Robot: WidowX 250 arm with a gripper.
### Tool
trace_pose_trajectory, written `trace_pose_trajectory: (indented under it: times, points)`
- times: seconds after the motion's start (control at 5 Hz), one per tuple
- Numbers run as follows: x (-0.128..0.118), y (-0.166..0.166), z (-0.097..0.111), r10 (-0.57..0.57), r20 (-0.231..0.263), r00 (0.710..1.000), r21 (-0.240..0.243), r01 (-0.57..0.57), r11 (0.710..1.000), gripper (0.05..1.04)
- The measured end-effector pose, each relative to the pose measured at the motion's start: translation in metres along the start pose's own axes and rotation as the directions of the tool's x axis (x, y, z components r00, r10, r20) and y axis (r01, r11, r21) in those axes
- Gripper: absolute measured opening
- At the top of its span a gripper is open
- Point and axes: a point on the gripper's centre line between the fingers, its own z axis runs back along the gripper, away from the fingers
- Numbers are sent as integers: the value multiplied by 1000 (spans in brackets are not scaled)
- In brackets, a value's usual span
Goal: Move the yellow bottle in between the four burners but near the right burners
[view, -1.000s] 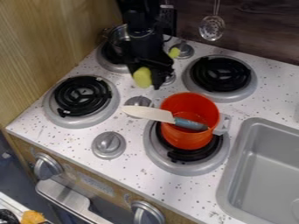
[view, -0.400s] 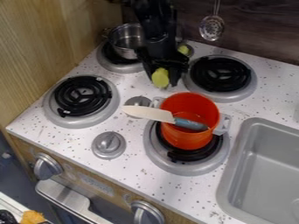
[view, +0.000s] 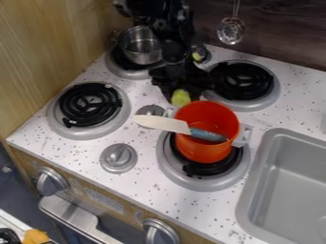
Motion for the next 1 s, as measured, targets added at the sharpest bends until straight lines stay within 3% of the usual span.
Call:
trace_pose_trajectory:
  times: [0.2,0.4,0.6,0.8,1.0]
  points:
    - [-13,4,3,65,-26,998,42,-64,997,668]
    - [-13,2,3,79,-22,997,29,-78,997,667]
    - [-16,-3,4,100,-34,994,48,-98,994,667]
    - [-20,-3,10,127,-8,992,51,-126,991,730]
    - [-18,-7,14,150,23,988,62,-151,987,989]
